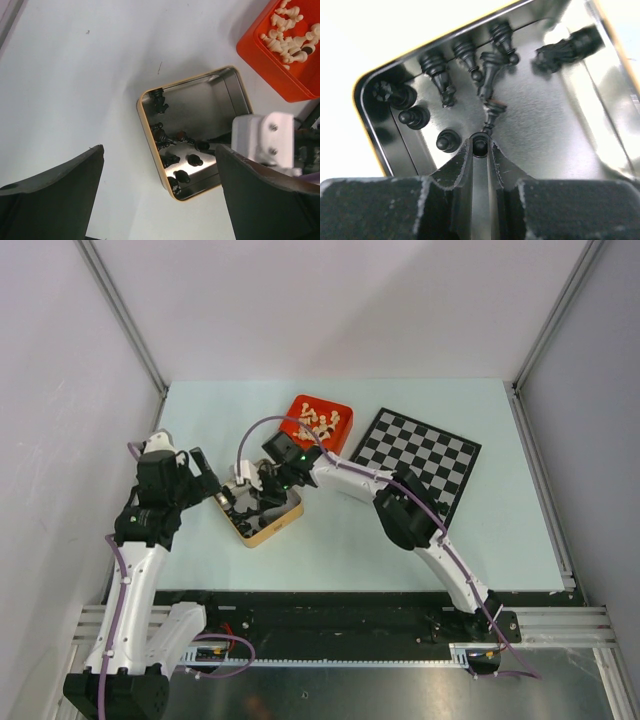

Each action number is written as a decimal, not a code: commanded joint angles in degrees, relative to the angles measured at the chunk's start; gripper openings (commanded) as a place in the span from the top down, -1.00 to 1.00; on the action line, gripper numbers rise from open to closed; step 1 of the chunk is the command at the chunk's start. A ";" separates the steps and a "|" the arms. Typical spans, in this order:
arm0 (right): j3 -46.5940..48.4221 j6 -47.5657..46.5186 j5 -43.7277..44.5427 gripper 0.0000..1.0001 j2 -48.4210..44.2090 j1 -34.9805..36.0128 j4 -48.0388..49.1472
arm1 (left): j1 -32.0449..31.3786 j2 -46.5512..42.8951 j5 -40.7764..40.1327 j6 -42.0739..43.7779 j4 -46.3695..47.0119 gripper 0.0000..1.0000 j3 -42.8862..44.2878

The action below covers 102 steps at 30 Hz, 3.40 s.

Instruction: Set up the chess pieces on the board

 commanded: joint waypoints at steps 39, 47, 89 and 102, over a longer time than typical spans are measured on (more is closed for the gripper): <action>-37.48 20.79 19.98 0.76 -35.73 -25.60 5.77 | 0.58 -1.30 23.65 -9.40 11.55 -0.92 -14.25; -37.48 20.97 21.65 0.71 -32.22 -25.42 7.88 | 0.58 -0.07 23.74 -8.44 11.63 -0.93 -14.17; -37.48 20.44 23.94 0.38 -27.91 -25.33 7.35 | 0.58 1.16 23.83 -8.08 12.25 -0.93 -14.61; -37.48 20.71 24.46 0.47 -28.96 -25.33 7.70 | 0.58 0.37 23.91 -8.34 12.25 -0.93 -15.40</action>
